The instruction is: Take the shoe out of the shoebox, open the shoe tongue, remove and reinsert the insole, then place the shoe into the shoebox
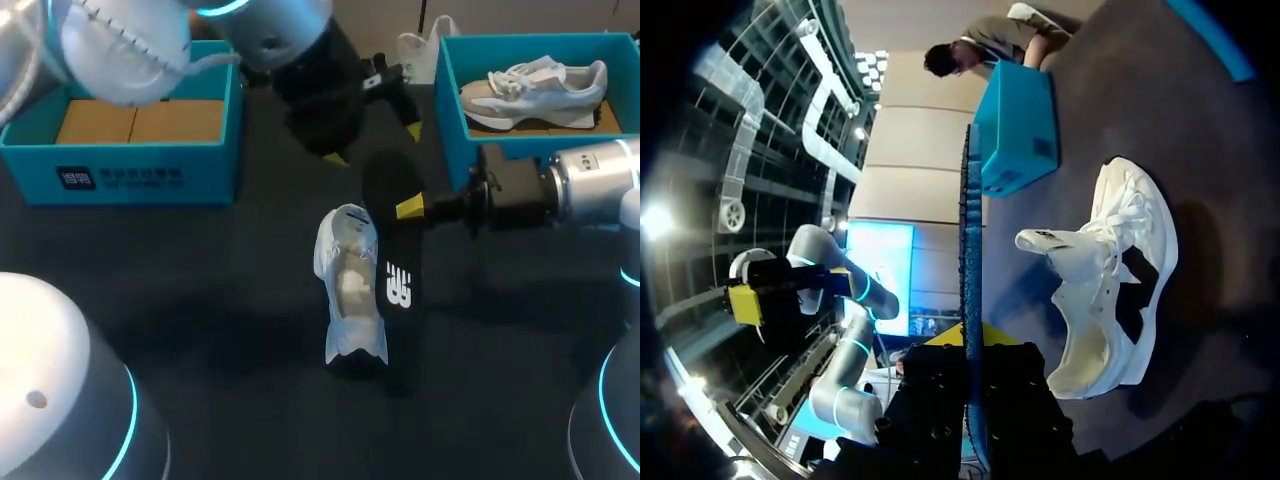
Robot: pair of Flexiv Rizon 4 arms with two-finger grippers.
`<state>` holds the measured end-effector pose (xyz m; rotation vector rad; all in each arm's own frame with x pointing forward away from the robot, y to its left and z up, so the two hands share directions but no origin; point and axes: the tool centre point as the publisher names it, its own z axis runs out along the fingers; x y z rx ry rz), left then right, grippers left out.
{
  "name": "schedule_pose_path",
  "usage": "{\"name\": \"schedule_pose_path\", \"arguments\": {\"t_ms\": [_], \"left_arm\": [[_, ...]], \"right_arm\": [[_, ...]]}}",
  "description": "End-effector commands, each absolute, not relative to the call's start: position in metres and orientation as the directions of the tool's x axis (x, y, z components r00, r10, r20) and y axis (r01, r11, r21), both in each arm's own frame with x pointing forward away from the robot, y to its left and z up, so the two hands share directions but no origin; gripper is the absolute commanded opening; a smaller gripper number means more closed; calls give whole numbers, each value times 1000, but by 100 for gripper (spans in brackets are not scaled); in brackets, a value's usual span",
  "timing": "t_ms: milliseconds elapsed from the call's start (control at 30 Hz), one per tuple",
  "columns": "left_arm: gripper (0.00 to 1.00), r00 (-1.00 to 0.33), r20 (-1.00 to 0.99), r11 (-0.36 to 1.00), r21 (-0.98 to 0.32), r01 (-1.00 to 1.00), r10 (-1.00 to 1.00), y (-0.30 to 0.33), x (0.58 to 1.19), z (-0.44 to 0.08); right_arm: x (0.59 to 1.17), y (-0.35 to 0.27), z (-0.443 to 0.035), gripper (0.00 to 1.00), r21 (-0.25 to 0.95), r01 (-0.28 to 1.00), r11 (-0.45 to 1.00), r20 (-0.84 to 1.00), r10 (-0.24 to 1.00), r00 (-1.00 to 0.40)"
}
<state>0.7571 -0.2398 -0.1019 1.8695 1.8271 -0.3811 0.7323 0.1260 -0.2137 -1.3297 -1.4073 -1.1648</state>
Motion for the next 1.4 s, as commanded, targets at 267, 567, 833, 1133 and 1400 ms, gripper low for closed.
{"name": "schedule_pose_path", "arguments": {"t_ms": [267, 567, 833, 1133, 1400], "left_arm": [[100, 116, -912, 55, 150, 987, 394, -214, 752, -122], [100, 144, -964, 77, 165, 983, 223, -199, 757, -132], [100, 131, -985, 86, 141, 986, 114, -190, 751, -140], [100, 125, -991, 99, 130, 987, 55, -184, 746, -149], [100, 99, -988, 103, 111, 988, 116, -183, 744, -154]], "right_arm": [[726, 126, -204, 0, 71, 997, -23, 975, 212, -64], [726, 128, -203, 0, 64, 998, -22, 979, 196, -59], [724, 130, -202, 0, 57, 998, -18, 981, 185, -53], [720, 130, -198, 0, 54, 998, -19, 984, 169, -50], [721, 131, -196, 0, 54, 998, -16, 984, 171, -50]]}}
